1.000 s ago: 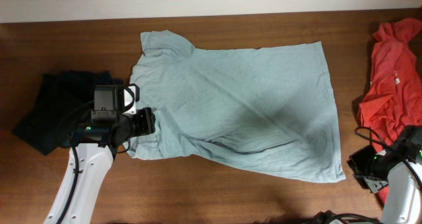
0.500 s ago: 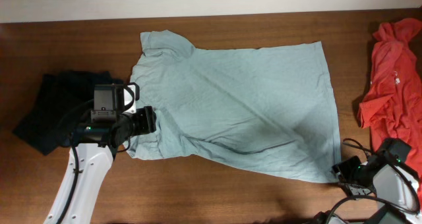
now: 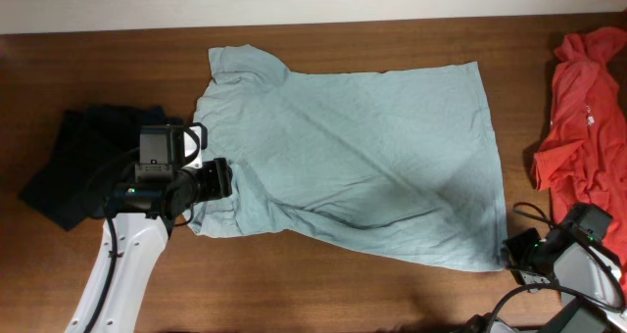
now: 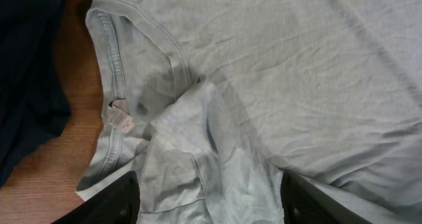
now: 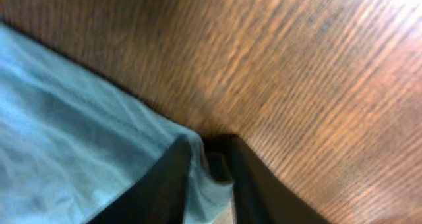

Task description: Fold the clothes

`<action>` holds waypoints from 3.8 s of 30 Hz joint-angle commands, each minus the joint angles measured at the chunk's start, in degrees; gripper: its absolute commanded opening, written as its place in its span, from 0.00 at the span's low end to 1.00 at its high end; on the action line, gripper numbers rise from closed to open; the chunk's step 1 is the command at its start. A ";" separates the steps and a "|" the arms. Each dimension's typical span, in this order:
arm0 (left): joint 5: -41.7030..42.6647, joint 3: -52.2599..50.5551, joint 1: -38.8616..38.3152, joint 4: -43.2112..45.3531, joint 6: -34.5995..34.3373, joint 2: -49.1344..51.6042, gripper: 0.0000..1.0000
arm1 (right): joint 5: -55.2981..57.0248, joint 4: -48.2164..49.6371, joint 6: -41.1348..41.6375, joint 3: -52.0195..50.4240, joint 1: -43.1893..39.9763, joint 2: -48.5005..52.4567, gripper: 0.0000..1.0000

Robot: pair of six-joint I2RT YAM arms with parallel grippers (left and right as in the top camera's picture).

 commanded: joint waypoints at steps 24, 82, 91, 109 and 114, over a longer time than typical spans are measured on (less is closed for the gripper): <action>0.81 0.98 -0.15 0.66 0.74 0.52 0.69 | -3.98 -16.59 -2.05 17.88 -0.02 -1.86 0.04; 5.79 -5.16 -7.04 -3.85 -9.90 18.73 0.47 | -9.38 -1.29 4.52 17.88 8.26 4.74 0.04; 5.77 -5.05 -7.02 -1.07 -9.86 19.06 0.02 | -9.38 -1.29 4.52 17.88 8.26 4.74 0.04; -0.96 7.23 -5.77 -8.83 -9.60 13.29 0.00 | -15.37 0.57 1.01 17.88 8.26 4.74 0.04; -0.94 7.96 -3.41 -7.39 -9.60 13.31 0.00 | -17.11 3.17 0.83 17.88 8.26 4.74 0.04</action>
